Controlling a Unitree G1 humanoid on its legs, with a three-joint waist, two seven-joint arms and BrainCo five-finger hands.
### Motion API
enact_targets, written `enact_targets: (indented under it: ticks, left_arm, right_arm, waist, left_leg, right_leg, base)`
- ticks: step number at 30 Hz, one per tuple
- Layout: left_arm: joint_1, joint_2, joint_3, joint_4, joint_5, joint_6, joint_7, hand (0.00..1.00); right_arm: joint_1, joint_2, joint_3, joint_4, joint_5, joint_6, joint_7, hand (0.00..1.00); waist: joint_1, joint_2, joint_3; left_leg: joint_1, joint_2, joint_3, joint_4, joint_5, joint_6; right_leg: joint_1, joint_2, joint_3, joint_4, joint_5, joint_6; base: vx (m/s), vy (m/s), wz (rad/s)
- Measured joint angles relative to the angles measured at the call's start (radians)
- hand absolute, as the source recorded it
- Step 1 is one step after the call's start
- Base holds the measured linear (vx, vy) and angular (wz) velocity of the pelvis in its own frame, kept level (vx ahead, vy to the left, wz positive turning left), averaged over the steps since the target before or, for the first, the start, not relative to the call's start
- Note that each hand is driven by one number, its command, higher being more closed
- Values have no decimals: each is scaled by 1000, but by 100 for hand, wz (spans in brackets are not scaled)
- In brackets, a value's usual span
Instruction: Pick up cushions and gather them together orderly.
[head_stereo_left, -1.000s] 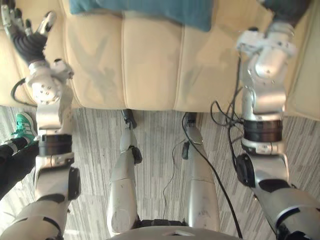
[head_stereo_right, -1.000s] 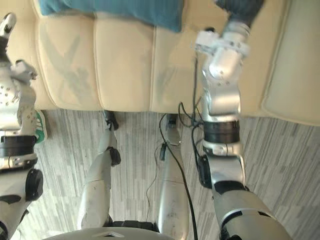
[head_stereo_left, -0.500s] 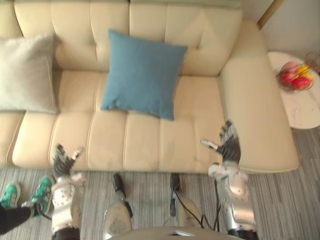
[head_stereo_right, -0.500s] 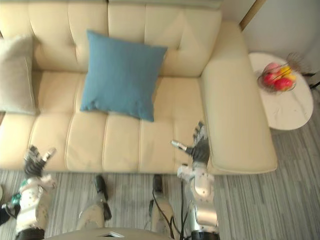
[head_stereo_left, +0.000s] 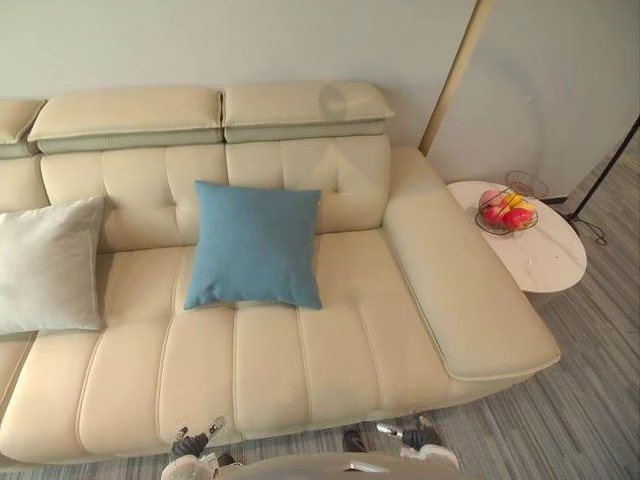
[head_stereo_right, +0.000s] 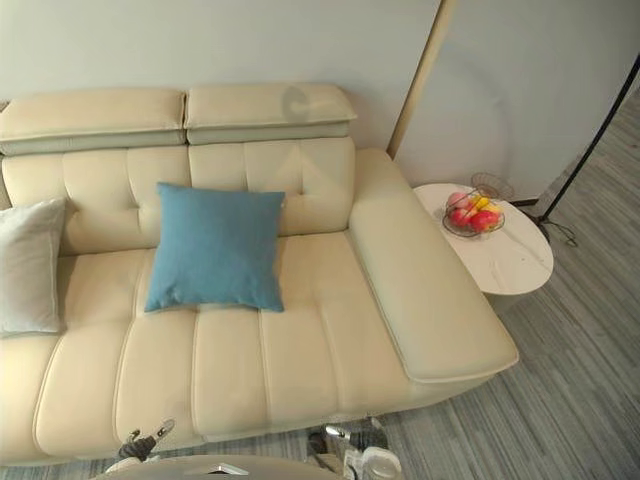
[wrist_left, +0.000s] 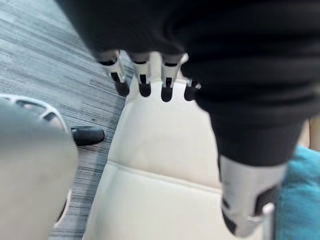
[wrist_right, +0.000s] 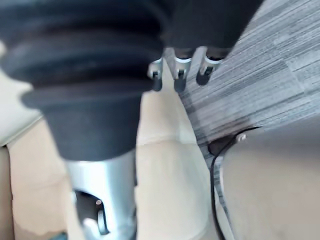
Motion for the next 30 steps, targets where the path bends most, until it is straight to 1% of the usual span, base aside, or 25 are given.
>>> enact_targets:
  ticks: [4, 5, 6, 8, 10, 11, 12, 13, 14, 15, 16, 17, 18, 19, 20, 21, 22, 23, 24, 25, 26, 27, 28, 29, 30]
  left_arm:
    - [-9, 12, -1, 32, 1, 3, -12, 0]
    - [-10, 15, 0, 35, 1, 3, -14, 0]
    - [-13, 17, 1, 36, 1, 3, -14, 0]
    - [-17, 18, 4, 36, 1, 3, -13, 0]
    - [-23, 24, 25, 36, 1, 3, -10, 0]
    - [-31, 29, 33, 35, 1, 3, -6, 0]
    - [-39, 34, 43, 31, 0, 4, -1, 0]
    - [-48, 35, 59, 25, -3, 5, 11, 0]
    - [-58, 11, 66, 9, -18, 4, 19, 0]
    - [-63, 13, 72, 2, -23, 2, 27, 0]
    - [-71, 35, 79, -5, -41, 4, 40, 0]
    - [-72, 46, 78, -16, -48, 2, 45, 0]
    - [-72, 57, 89, -24, -50, 3, 53, 0]
    - [-71, 61, 95, -25, -51, 3, 55, 0]
    - [-71, 64, 111, -27, -60, 3, 59, 0]
    - [-72, 65, 111, -27, -63, 3, 62, 0]
    - [-73, 71, 109, -26, -73, 4, 72, 0]
    - [-74, 66, 98, -26, -89, 4, 74, 0]
    - [-79, 60, 93, -26, -99, 4, 74, 0]
    - [-85, 51, 71, -25, -119, 4, 74, 0]
    - [-86, 47, 58, -24, -121, 4, 74, 0]
    - [-87, 31, 23, -23, -129, 5, 74, 0]
    - [-86, 24, 11, -22, -127, 6, 72, 0]
    - [-82, 4, -11, -23, -123, 9, 72, 0]
    - [-78, 5, -22, -24, -121, 10, 72, 0]
  right_arm:
    - [1, -3, -50, 29, -2, 1, 0, 0]
    - [-1, -3, -62, 42, -1, 1, 0, 0]
    - [-2, -3, -65, 42, -2, 1, 0, 0]
    - [-2, -1, -65, 40, -2, 1, -1, 0]
    - [-2, 16, -57, 2, -2, 1, -2, 0]
    - [-3, 25, -57, -8, -2, 0, -2, 0]
    - [-4, 36, -51, -22, -2, 2, -2, 0]
    - [-12, 48, -21, -42, -2, 1, -5, 0]
    - [-36, 18, -17, -43, -2, 1, -8, 0]
    - [-42, 26, -14, -42, -2, 2, -8, 0]
    - [-46, 38, 12, -44, -3, -1, -8, 0]
    - [-51, 40, 23, -38, -3, 0, -8, 0]
    - [-49, 44, 33, -26, -4, 0, -7, 0]
    - [-51, 47, 38, -25, -4, 0, -7, 0]
    - [-60, 48, 59, -24, -4, 0, -7, 0]
    - [-71, 48, 63, -22, -4, 0, -8, 0]
    - [-103, 44, 72, -14, -3, 1, -9, 0]
    - [-132, 37, 80, -12, -2, 1, -13, 0]
    - [-153, 30, 93, -13, -1, 1, -21, 0]
    - [-182, 22, 101, -18, 1, 0, -32, 0]
    - [-189, 18, 101, -22, 7, 0, -35, 0]
    - [-197, 9, 101, -31, 18, -1, -45, 0]
    - [-196, 3, 100, -31, 18, 0, -45, 0]
    - [-195, -7, 99, -31, 18, 1, -46, 0]
    - [-185, -11, 95, -28, 18, 2, -46, 0]
  waist:
    - [-4, -1, 0]
    - [-7, -12, 6]
    - [-8, -10, 8]
    - [-6, -19, 15]
    - [6, -31, 34]
    - [9, -36, 43]
    - [9, -50, 46]
    - [18, -67, 69]
    - [49, -11, 88]
    - [57, -12, 104]
    - [38, -20, 107]
    - [38, -32, 109]
    - [43, -46, 107]
    - [46, -52, 104]
    - [52, -58, 101]
    - [58, -64, 100]
    - [68, -79, 91]
    - [76, -60, 103]
    - [80, -46, 112]
    - [81, -19, 131]
    - [81, -8, 139]
    - [77, 23, 166]
    - [75, 34, 176]
    - [61, 55, 188]
    - [51, 47, 194]
  left_leg:
    - [38, -13, -25, 0, -14, 3]
    - [37, -21, -37, 0, -17, 3]
    - [33, -30, -45, 0, -19, 6]
    - [29, -40, -39, 0, -21, 10]
    - [26, -46, 11, 1, -24, 14]
    - [19, -46, 26, 1, -24, 14]
    - [3, -49, 41, 22, -32, 24]
    - [-65, -64, 36, 110, -87, 57]
    - [-91, -64, 5, 104, -88, 161]
    - [-106, -52, 31, 129, -84, 156]
    - [-147, -39, -2, 187, -93, 166]
    - [-160, -40, -16, 197, -93, 166]
    - [-171, -42, -21, 206, -88, 169]
    - [-176, -44, -25, 209, -83, 172]
    - [-207, -41, -36, 240, -77, 173]
    - [-229, -41, -36, 260, -73, 168]
    - [-273, -34, -33, 292, -64, 157]
    - [-303, -14, -35, 299, -39, 151]
    - [-322, 2, -40, 299, -17, 147]
    - [-344, 29, -49, 298, 6, 134]
    - [-350, 40, -55, 297, 13, 128]
    - [-356, 58, -80, 284, 51, 110]
    - [-353, 62, -92, 271, 70, 103]
    - [-338, 64, -116, 206, 151, 90]
    - [-321, 55, -138, 140, 226, 50]
  right_leg:
    - [37, -6, -1, 5, -2, 0]
    - [34, -12, -1, 6, -3, 0]
    - [29, -19, 3, 8, -3, 0]
    - [11, -24, 19, 20, -3, -1]
    - [-24, -23, 53, 35, 6, -18]
    - [-35, -21, 54, 35, 9, -42]
    - [-56, -20, 52, 31, 6, -103]
    - [-76, -37, 11, 13, -26, -284]
    - [-133, -31, -150, 154, -121, -277]
    - [-174, -54, -187, 303, -142, -211]
    - [-190, -82, -238, 552, -199, -135]
    - [-162, -98, -256, 636, -218, -101]
    - [-105, -115, -260, 709, -250, -59]
    - [-76, -123, -259, 721, -258, -42]
    - [19, -123, -244, 672, -232, 2]
    - [62, -116, -232, 594, -182, 15]
    - [117, -94, -209, 443, -191, 34]
    - [141, -72, -218, 349, -212, 15]
    - [154, -53, -230, 292, -219, 4]
    - [176, -19, -249, 216, -228, -8]
    - [186, -6, -254, 192, -233, -13]
    - [214, 24, -273, 147, -251, -16]
    - [222, 33, -279, 141, -256, -19]
    - [227, 54, -294, 142, -263, -23]
    - [219, 56, -315, 153, -267, -31]
  base:
    - [21, 8, 0]
    - [0, 0, 0]
    - [-32, 34, -8]
    - [-38, 29, -21]
    - [-61, 17, -47]
    - [-86, 6, -43]
    - [-65, 14, -44]
    - [-73, 99, -86]
    - [-57, 101, -95]
    - [-53, 63, -50]
    - [25, -22, 17]
    - [23, -35, 47]
    - [24, -10, 22]
    - [-61, -64, 17]
    - [-70, -85, 7]
    - [-188, -218, -8]
    - [-203, -203, -25]
    - [-324, -276, -30]
    - [-357, -266, -20]
    - [-375, -289, -9]
    - [-398, -311, 10]
    - [-333, -242, 20]
    - [-418, -275, 44]
    - [-405, -231, 47]
    - [-420, -222, 43]
